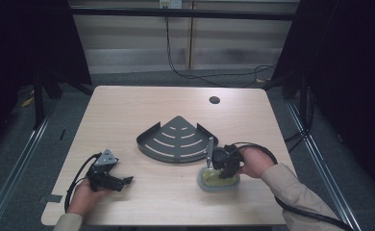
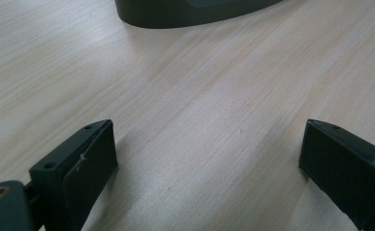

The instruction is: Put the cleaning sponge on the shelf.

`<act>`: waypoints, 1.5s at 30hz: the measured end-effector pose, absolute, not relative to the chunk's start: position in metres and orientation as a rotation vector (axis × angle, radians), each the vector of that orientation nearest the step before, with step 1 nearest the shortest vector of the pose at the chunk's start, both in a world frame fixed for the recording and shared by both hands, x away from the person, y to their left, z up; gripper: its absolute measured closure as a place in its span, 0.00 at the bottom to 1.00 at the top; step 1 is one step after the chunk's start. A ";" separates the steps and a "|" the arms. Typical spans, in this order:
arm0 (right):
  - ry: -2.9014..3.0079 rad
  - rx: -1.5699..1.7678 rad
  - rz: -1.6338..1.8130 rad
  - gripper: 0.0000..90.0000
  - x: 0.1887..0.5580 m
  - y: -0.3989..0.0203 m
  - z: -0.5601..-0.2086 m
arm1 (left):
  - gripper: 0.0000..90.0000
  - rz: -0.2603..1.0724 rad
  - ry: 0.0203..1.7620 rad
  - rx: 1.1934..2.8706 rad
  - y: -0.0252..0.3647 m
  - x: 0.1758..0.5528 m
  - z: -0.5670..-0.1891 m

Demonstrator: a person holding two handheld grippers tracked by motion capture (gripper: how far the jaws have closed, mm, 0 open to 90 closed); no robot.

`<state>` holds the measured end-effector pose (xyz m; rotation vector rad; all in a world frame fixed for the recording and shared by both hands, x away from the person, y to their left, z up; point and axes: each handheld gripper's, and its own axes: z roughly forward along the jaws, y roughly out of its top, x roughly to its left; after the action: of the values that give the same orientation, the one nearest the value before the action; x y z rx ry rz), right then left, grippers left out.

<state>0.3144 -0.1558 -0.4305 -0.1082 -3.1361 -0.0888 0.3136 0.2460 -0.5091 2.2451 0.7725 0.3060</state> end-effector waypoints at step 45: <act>-3.117 -0.629 -0.198 0.79 0.365 -0.164 -0.370 | 0.06 0.304 0.778 2.239 0.246 0.313 -0.509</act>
<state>0.3645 -0.1644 -0.3705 -0.6292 -3.1173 -0.1977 0.3134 0.2456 -0.5093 2.2386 0.7784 0.3043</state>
